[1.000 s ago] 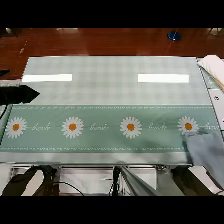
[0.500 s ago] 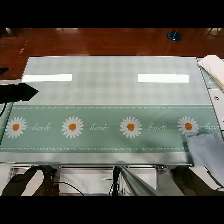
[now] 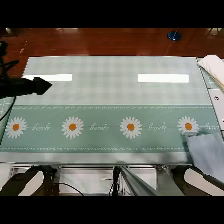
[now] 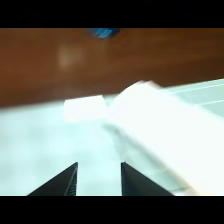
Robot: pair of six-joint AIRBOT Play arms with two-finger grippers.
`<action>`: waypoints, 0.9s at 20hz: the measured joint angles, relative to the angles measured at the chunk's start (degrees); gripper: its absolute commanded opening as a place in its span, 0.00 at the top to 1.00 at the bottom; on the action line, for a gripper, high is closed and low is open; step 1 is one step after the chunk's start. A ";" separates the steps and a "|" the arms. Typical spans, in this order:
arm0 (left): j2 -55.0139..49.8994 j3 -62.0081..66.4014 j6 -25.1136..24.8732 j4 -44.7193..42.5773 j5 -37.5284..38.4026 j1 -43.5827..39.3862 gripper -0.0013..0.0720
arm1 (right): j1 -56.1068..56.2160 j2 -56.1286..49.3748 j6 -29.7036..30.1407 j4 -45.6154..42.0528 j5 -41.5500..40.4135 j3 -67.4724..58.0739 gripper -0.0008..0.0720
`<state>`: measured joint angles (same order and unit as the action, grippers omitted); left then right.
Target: Fold the shirts.
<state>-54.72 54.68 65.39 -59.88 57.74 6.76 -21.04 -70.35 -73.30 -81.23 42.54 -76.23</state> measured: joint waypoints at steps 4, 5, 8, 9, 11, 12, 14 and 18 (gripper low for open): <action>-6.91 4.11 9.42 -14.10 1.60 -10.84 0.52 | 16.31 -8.81 -4.07 -8.83 23.10 -3.43 0.52; -8.70 5.29 12.07 -17.68 2.47 -12.83 0.53 | 18.80 -10.01 -4.57 -9.68 26.86 -3.78 0.52; -13.22 8.52 17.14 -24.90 4.42 -16.87 0.50 | 24.24 -12.28 -5.53 -10.38 34.80 -4.37 0.52; -14.08 9.18 18.01 -26.16 5.07 -17.59 0.42 | 25.09 -12.66 -6.08 -11.13 36.28 -4.42 0.52; -15.26 10.01 19.21 -27.78 4.57 -18.56 0.33 | 26.36 -13.14 -7.76 -11.52 38.10 -4.59 0.52; -15.58 10.29 19.65 -28.37 4.50 -18.84 0.33 | 26.67 -13.29 -8.50 -11.21 38.88 -4.59 0.52; -16.04 10.58 20.20 -29.16 4.15 -19.19 0.33 | 27.12 -13.46 -9.53 -11.41 39.54 -4.66 0.52; -16.39 10.82 20.61 -29.83 3.89 -19.45 0.33 | 27.50 -13.60 -10.40 -11.58 40.46 -4.66 0.52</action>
<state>-71.11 65.49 86.00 -89.71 61.63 -12.69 6.46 -83.94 -83.70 -92.82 83.00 -80.88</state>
